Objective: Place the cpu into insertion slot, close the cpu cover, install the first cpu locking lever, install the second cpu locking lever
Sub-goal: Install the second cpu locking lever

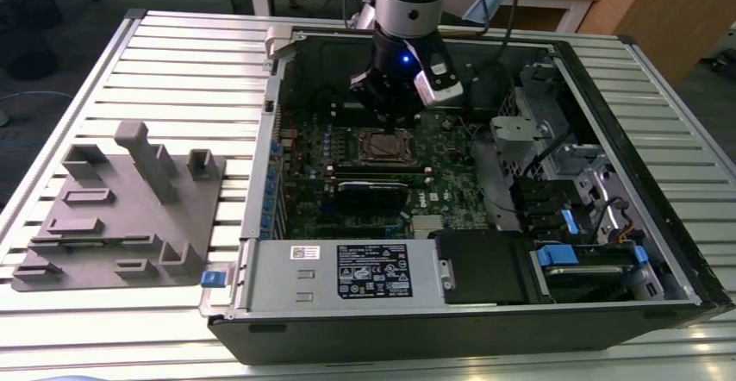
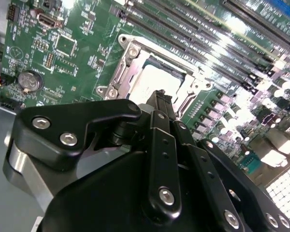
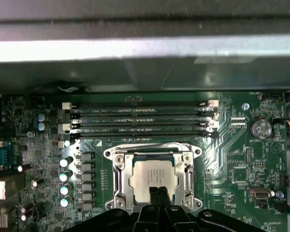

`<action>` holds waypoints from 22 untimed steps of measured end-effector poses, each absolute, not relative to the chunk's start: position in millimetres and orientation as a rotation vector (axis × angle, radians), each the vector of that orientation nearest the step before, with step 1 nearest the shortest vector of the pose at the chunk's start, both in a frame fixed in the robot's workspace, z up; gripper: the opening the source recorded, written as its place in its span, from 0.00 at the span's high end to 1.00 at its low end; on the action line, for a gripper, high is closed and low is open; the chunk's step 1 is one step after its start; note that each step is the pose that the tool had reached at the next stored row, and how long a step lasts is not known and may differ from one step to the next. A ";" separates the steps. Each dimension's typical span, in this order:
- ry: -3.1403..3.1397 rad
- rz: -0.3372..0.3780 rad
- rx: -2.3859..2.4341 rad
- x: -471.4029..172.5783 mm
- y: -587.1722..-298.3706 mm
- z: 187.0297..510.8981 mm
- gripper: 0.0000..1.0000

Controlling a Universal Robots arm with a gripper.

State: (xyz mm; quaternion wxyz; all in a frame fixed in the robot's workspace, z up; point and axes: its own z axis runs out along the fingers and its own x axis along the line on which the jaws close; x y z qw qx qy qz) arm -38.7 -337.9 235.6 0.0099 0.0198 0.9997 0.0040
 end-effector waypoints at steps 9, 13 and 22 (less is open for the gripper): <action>3.121 0.012 0.062 -38.7 -352.8 235.5 0.89; 3.121 0.012 0.062 -38.7 -358.6 235.4 0.89; 3.121 0.013 0.062 -38.7 -359.9 237.4 0.89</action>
